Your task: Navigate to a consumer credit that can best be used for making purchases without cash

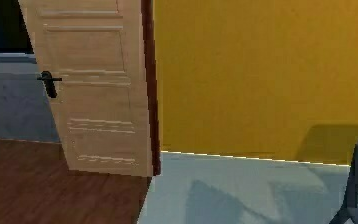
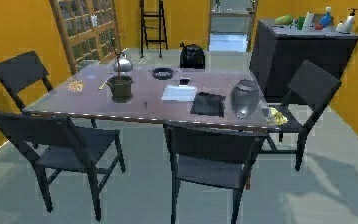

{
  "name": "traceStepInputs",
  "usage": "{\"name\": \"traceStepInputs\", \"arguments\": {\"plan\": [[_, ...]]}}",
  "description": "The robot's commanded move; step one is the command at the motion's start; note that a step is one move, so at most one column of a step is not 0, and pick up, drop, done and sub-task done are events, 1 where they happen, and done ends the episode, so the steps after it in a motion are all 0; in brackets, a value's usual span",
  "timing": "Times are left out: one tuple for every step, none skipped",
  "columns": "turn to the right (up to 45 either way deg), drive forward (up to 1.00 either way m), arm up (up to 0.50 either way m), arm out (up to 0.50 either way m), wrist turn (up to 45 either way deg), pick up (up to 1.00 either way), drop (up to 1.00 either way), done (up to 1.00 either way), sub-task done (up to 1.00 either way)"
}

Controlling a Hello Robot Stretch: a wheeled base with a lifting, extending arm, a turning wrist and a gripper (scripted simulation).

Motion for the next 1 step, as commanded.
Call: {"name": "traceStepInputs", "arguments": {"plan": [[0.0,0.30,0.00,0.00,0.0,0.00,0.00,0.00,0.00]]}}
